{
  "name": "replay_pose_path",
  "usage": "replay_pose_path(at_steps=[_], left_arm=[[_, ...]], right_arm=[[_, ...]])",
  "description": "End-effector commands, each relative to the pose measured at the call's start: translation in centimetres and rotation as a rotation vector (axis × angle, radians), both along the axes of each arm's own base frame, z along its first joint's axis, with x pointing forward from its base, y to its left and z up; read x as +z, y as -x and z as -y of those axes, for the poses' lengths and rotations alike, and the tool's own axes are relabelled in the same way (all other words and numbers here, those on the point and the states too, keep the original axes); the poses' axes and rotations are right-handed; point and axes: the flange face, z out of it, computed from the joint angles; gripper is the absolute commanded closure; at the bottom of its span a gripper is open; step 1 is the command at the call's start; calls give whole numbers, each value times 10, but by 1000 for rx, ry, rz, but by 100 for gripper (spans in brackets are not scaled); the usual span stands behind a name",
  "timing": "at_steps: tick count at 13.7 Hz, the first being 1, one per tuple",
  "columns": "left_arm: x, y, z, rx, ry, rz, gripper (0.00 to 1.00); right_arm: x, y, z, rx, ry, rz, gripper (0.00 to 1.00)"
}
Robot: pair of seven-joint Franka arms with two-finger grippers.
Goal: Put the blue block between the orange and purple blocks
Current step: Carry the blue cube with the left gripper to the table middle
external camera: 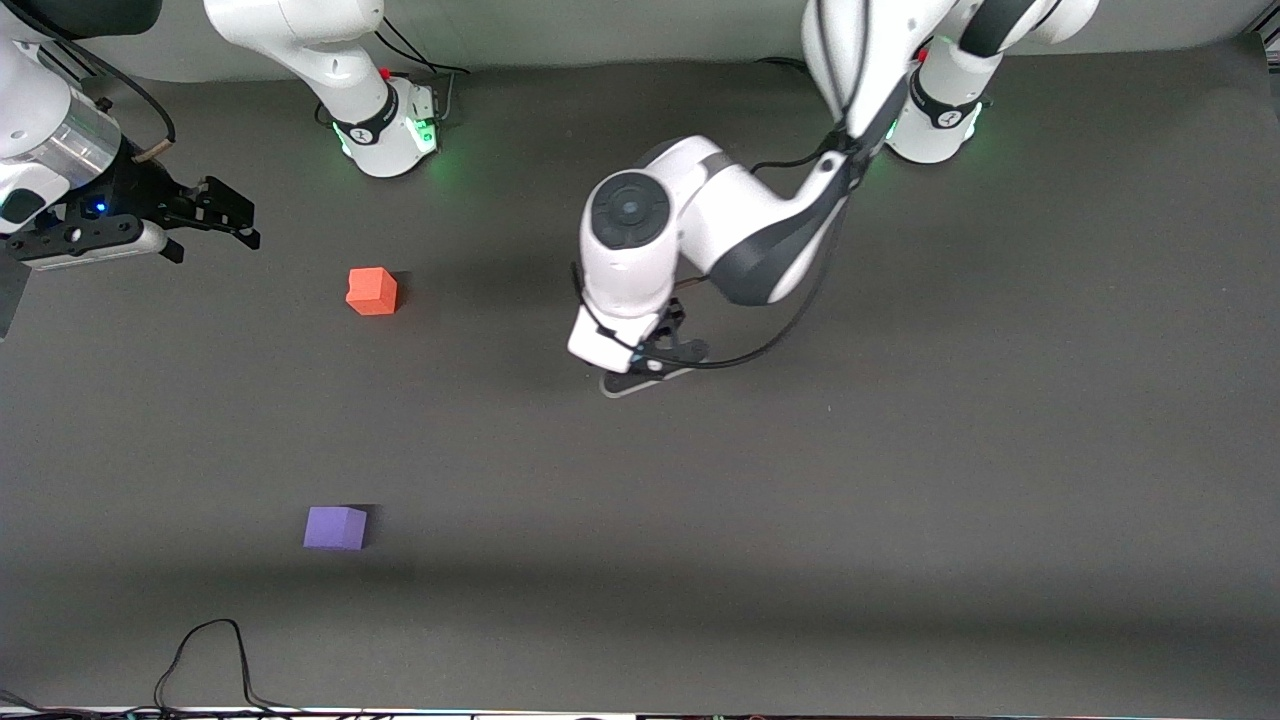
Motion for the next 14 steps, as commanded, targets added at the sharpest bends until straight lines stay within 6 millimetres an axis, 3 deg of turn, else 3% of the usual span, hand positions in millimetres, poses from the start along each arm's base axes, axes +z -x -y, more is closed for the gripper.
replay_pose_path(at_steps=[1,4,6,8,10,12,14], left_arm=[[-52,18,34,8,-49,38,47],[-116,39,57,-20,-70,59,46],[-143,46,64,-37,-72,69,44],[-160,55,67,-54,-95,68,34],[-163,55,65,-54,-104,68,0],[-149,51,63,-53,-96,78,0],[-110,29,46,-17,-95,88,0]], right_arm=[[1,2,1,13,-10,-7,0],[5,4,1,10,-12,2,0],[6,5,-1,10,-12,5,0],[6,4,-1,11,-11,3,0],[6,5,1,8,-13,3,0],[5,6,1,5,-15,1,0],[6,5,1,3,-18,3,0]])
